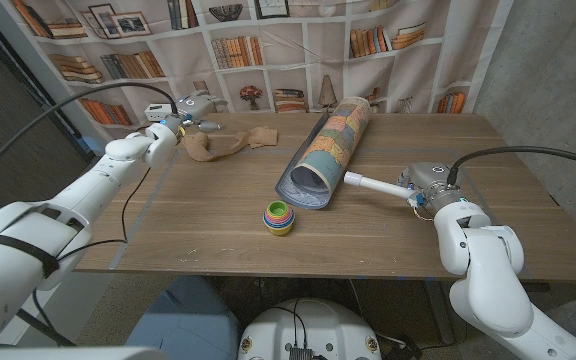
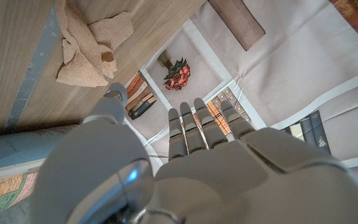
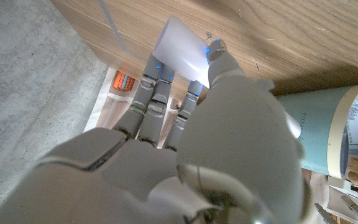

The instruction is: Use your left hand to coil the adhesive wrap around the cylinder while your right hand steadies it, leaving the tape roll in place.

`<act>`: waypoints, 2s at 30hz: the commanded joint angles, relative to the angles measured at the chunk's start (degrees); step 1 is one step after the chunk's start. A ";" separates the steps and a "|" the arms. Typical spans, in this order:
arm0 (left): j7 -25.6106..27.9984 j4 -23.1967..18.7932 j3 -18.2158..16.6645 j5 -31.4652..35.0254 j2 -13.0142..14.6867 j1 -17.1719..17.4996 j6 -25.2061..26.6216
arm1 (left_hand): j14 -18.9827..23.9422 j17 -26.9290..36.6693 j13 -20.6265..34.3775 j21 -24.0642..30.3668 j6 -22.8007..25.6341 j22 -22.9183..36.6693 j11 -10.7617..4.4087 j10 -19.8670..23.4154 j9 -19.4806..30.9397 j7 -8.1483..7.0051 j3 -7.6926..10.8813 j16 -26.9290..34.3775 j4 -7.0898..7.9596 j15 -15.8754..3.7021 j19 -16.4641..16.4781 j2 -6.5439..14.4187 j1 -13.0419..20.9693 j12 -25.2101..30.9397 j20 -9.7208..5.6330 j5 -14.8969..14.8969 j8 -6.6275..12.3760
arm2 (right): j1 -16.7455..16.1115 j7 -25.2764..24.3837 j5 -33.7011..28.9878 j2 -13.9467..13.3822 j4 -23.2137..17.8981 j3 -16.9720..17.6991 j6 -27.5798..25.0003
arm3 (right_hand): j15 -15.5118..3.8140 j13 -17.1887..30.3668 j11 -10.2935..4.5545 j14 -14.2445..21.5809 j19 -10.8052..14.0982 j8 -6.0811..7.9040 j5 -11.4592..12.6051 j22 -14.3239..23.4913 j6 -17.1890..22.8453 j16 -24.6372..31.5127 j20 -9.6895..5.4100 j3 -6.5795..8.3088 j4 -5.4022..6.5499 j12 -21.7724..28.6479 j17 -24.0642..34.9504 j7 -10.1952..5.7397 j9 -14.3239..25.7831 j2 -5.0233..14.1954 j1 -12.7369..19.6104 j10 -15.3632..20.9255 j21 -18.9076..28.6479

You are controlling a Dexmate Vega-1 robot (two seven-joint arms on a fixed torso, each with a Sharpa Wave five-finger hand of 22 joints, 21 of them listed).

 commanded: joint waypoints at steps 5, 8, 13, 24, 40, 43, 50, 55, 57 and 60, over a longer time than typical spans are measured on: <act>-3.80 0.38 0.29 0.53 -0.14 -0.45 0.63 | 0.85 0.23 0.44 0.47 0.79 0.11 0.60 0.93 0.22 0.35 -0.40 0.43 0.00 0.60 0.85 0.33 1.08 0.51 1.37 -0.16 0.09 | 0.51 0.51 -0.56 0.60 0.36 -0.12 0.34 | -15.55 0.26 -3.15 8.44 -0.49 -0.16 0.13 0.16 0.87 0.00 -5.99 4.01 -0.11 -0.21 0.46 0.00 0.31 1.06 0.85 3.67 0.76; -4.49 0.47 0.30 0.63 -0.11 -0.45 0.98 | 1.17 0.28 0.54 0.64 0.83 0.13 0.70 1.01 0.22 0.51 -0.51 0.55 0.02 1.04 1.33 0.49 1.23 0.55 2.09 -0.15 0.06 | 0.49 0.46 -0.60 0.75 0.41 -0.13 0.32 | -15.55 0.41 -3.11 8.46 -0.56 -0.20 0.12 0.16 0.93 -0.09 -5.96 4.06 -0.12 -0.23 0.55 0.08 0.34 1.02 0.84 3.69 0.89; -5.67 0.56 0.36 0.76 0.11 -0.53 1.17 | 0.90 0.28 0.82 0.53 0.87 0.14 1.59 1.26 0.21 1.47 -0.79 0.34 -0.04 1.88 1.17 0.79 1.70 0.66 2.06 -0.12 -0.05 | 0.49 0.58 -0.71 1.00 0.58 -0.21 0.31 | -15.55 0.55 -3.08 8.54 -0.66 -0.30 0.12 0.15 0.85 -0.15 -5.94 4.14 -0.09 -0.29 0.65 0.02 0.39 1.05 0.82 3.67 1.02; -7.66 -0.36 -0.26 0.13 0.56 0.21 1.59 | -0.36 0.22 1.55 3.33 0.12 1.21 3.22 0.25 0.21 3.21 -1.80 -0.54 0.06 4.44 6.92 1.59 2.61 0.25 4.69 -0.04 -0.62 | 0.82 0.48 -0.43 1.18 1.01 -0.29 0.50 | -15.55 0.63 -3.11 8.61 -0.89 -0.45 0.11 0.14 0.90 -0.34 -5.89 4.30 -0.10 -0.50 0.88 0.00 0.49 0.98 0.78 3.86 1.34; -10.00 -2.46 -1.52 -1.30 0.82 1.87 2.67 | -1.01 0.38 2.35 10.21 -0.60 5.59 4.01 -0.68 0.20 4.16 -3.88 -0.96 0.43 5.95 15.83 2.15 2.82 -0.25 5.32 0.12 -0.99 | 0.56 0.30 -0.13 1.03 0.89 -0.31 -0.07 | -15.54 0.66 -3.09 8.71 -1.26 -0.63 0.11 0.10 1.03 -0.58 -5.83 4.54 -0.10 -0.85 1.17 0.00 0.62 0.92 0.72 4.05 1.74; -10.93 -2.96 -1.89 -1.83 0.73 2.27 3.16 | -0.83 0.46 2.42 10.80 -0.72 6.06 4.26 -0.92 0.20 4.66 -4.13 -0.86 0.62 6.34 16.38 2.31 2.58 -0.36 5.36 0.15 -1.05 | 0.44 0.07 0.03 1.04 0.95 -0.33 -0.15 | -15.54 0.76 -3.09 8.70 -1.31 -0.62 0.11 0.10 1.14 -0.62 -5.82 4.56 -0.11 -0.86 1.22 -0.03 0.65 0.88 0.71 4.04 1.81; -10.92 -4.51 -2.32 -1.70 0.77 3.57 4.65 | -0.05 0.78 2.73 12.73 -1.81 7.87 4.52 -1.47 0.13 4.70 -5.07 -0.44 0.97 9.69 17.80 2.77 1.91 -0.62 5.60 0.37 -1.43 | 0.21 -0.49 0.81 0.88 0.97 -0.21 -0.54 | -15.54 0.98 -3.06 8.75 -1.48 -0.73 0.10 0.10 1.15 -0.72 -5.80 4.69 -0.11 -1.01 1.37 0.05 0.72 0.83 0.68 3.97 2.03; -11.15 -5.77 -2.94 -2.01 0.63 4.55 5.97 | 1.31 1.03 2.87 13.22 -1.89 8.50 4.74 -1.84 0.08 5.01 -5.41 0.16 0.95 12.12 17.94 3.02 1.79 -0.76 5.87 0.48 -1.40 | 0.13 -0.87 1.26 0.60 1.00 -0.22 -0.85 | -15.54 0.90 -3.09 8.74 -1.55 -0.78 0.09 0.09 1.14 -0.78 -5.78 4.74 -0.11 -1.17 1.43 0.04 0.75 0.81 0.66 3.98 2.14; -11.50 -6.53 -3.24 -2.12 0.55 5.06 6.73 | 1.89 1.12 2.92 13.21 -2.16 8.56 4.66 -2.01 0.06 5.00 -5.53 0.41 1.00 12.98 17.90 3.16 1.68 -0.81 6.05 0.53 -1.49 | 0.06 -1.17 1.55 0.48 1.01 -0.20 -0.96 | -15.54 0.89 -3.10 8.77 -1.60 -0.78 0.09 0.09 1.21 -0.79 -5.78 4.78 -0.10 -1.24 1.47 0.02 0.77 0.82 0.66 3.96 2.19; -11.95 -8.21 -3.83 -2.02 0.40 6.29 8.77 | 2.61 1.23 2.99 12.95 -2.43 8.47 4.68 -2.21 0.03 5.04 -5.72 0.71 1.16 13.75 17.57 3.31 1.39 -0.87 6.30 0.55 -1.58 | -0.01 -1.47 1.90 0.28 1.03 -0.22 -1.18 | -15.54 0.93 -3.12 8.75 -1.64 -0.83 0.09 0.09 1.17 -0.84 -5.76 4.81 -0.11 -1.27 1.50 0.09 0.79 0.79 0.65 4.02 2.26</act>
